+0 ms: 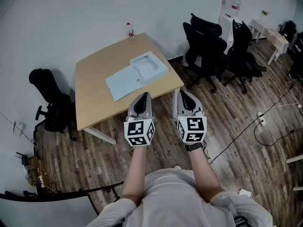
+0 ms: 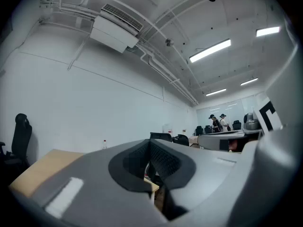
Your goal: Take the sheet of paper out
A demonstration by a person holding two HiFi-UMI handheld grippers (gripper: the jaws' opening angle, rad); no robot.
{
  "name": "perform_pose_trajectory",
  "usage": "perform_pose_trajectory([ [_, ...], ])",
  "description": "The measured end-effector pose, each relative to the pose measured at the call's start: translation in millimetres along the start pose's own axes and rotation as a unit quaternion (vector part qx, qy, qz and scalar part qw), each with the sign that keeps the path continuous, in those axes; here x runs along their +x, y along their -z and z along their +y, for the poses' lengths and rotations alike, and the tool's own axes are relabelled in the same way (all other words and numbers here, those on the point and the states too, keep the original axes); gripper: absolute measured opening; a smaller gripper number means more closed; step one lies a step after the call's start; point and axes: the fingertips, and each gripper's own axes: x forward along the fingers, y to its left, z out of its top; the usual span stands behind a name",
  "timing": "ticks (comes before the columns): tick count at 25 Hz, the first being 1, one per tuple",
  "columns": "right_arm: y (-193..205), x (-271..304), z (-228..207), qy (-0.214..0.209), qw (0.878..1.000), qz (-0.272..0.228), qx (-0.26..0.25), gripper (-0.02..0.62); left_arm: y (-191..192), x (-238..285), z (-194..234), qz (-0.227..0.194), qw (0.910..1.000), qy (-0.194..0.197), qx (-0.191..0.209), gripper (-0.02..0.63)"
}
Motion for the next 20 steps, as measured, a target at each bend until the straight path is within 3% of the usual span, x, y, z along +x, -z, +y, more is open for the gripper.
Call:
perform_pose_trajectory([
  [10, 4.2, -11.0, -50.9, -0.006, 1.000, -0.016, 0.017, 0.014, 17.6, 26.0, -35.2, 0.012, 0.9999, 0.001, -0.007, 0.009],
  [20, 8.5, 9.5, -75.0, -0.023, 0.999, -0.014, 0.032, 0.014, 21.5, 65.9, -49.5, 0.019, 0.9997, 0.015, 0.007, 0.009],
])
